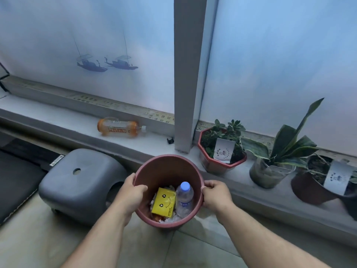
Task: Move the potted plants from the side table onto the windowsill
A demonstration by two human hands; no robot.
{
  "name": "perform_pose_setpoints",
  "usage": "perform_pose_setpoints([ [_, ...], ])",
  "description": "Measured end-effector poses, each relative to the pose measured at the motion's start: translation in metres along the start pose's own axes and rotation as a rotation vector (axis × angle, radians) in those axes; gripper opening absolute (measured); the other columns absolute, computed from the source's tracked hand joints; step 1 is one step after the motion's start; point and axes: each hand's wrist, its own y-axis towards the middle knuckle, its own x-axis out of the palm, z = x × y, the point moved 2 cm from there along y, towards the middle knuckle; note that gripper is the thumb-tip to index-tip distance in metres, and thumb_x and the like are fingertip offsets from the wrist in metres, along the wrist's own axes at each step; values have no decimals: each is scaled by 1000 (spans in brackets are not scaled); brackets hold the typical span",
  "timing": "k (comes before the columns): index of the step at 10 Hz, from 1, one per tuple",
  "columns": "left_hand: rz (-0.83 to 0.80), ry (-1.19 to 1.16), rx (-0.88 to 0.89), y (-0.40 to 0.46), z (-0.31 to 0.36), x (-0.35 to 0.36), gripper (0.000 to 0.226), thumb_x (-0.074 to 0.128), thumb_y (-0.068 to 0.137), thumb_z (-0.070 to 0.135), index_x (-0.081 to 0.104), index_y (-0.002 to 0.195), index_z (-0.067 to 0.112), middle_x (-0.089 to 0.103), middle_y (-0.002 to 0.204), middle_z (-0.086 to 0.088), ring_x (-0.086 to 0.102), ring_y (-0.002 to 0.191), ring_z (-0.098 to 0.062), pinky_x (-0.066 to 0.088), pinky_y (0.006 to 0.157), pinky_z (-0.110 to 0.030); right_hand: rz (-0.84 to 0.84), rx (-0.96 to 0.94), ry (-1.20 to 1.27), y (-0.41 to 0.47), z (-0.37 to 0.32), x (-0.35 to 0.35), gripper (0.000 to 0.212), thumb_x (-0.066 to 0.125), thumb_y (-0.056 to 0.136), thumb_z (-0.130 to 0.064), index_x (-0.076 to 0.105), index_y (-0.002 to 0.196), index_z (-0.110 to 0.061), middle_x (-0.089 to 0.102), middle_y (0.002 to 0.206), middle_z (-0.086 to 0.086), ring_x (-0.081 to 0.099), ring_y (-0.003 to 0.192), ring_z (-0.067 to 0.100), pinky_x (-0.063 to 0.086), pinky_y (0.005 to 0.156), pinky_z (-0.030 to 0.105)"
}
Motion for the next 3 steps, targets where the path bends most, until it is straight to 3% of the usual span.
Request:
perform_pose_setpoints([
  [1, 22, -78, 2, 3, -5, 7, 46, 59, 86, 14, 53, 125, 37, 60, 121, -7, 64, 102, -29, 58, 83, -46, 36, -15, -6, 3, 0, 2, 24, 61, 92, -13, 81, 80, -19, 79, 72, -2, 76, 78, 27, 63, 81, 46],
  [2, 33, -97, -3, 6, -10, 8, 69, 62, 90, 15, 33, 151, 31, 53, 137, -5, 61, 111, -26, 53, 97, -49, 32, -30, 5, 7, 5, -1, 22, 62, 91, -17, 81, 82, -22, 79, 73, -5, 75, 76, 22, 63, 82, 43],
  [3, 181, 58, 2, 13, -5, 7, 79, 66, 88, 36, 27, 155, 20, 38, 156, -5, 48, 133, -30, 41, 111, -49, 31, -38, 7, 12, 7, -7, 23, 63, 88, -32, 78, 98, -17, 75, 74, -5, 67, 72, 19, 58, 80, 41],
])
